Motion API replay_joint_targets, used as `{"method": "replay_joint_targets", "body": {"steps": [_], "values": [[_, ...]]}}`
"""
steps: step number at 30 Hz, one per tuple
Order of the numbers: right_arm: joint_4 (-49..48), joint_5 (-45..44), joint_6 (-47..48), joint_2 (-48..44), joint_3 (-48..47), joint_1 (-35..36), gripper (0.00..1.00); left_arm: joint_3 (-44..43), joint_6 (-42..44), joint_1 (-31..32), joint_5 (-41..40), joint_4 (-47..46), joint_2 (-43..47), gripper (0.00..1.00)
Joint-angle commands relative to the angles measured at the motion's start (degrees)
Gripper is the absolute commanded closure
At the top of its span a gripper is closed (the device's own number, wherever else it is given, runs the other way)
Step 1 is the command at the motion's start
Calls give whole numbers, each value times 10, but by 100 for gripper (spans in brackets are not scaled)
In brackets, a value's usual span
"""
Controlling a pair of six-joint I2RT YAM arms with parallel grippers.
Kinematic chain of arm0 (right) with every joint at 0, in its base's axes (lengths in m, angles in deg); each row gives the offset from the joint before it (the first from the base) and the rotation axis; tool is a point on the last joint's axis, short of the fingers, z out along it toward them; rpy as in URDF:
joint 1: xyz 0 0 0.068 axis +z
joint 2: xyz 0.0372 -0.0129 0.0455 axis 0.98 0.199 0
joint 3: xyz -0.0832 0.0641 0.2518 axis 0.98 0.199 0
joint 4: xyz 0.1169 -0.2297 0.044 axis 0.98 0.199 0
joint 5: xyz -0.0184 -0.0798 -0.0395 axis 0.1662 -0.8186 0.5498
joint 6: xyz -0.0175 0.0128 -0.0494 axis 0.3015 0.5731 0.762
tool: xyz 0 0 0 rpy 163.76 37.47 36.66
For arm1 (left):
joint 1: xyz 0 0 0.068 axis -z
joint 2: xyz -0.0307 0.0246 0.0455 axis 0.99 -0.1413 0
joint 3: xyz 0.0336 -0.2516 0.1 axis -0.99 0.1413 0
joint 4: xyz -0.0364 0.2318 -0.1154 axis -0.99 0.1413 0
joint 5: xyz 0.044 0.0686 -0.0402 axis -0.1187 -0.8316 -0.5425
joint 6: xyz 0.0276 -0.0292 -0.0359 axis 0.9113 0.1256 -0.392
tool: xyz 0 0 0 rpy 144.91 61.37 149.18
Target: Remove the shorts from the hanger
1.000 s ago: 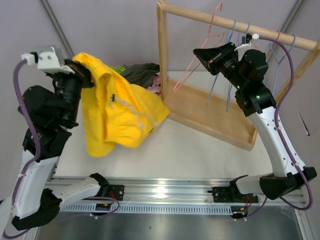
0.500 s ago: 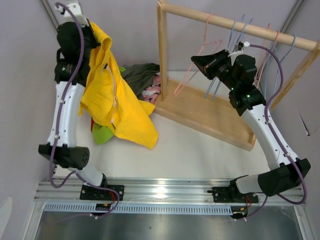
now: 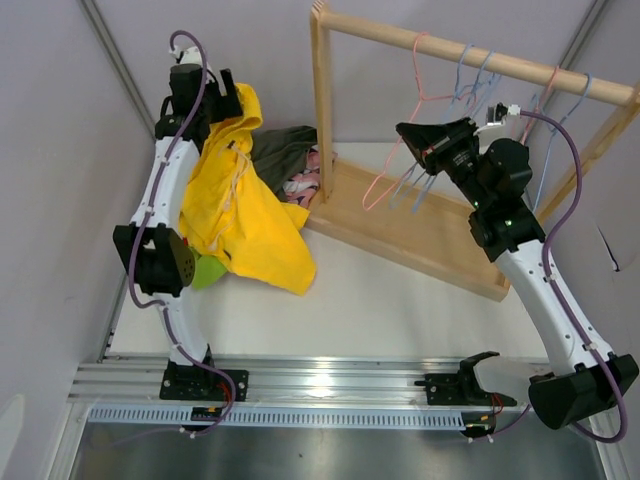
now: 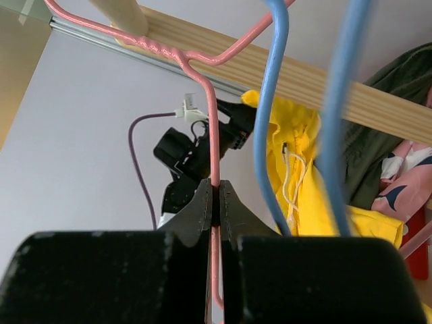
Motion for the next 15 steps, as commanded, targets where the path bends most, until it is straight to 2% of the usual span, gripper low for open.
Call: {"method": "replay_joint_targets", "body": {"steps": [1,5,6,7,8,10,11,14,15], "values": [[55,24,1,-13,18,6,100,-18,-15,-3,-4,2,8,1],[57,22,4,-20,18,7,100,-13,-22,-1,2,8,76,1],[58,23,5,-20,17,7,98,-17,-21,0,2,11,93,1],[57,24,6,-20,17,6,91,-16,-20,1,0,14,108,1],[57,24,7,-23,17,6,68,-13,-19,2,0,18,142,1],[56,25,9,-25,16,6,38,-3,-15,2,3,15,178,1],[56,26,10,-26,15,6,19,11,-12,2,5,12,214,1],[63,26,14,-27,6,6,1,55,-9,3,7,-7,268,1],[69,27,16,-26,3,6,0,61,-9,4,7,-9,299,1]]}}
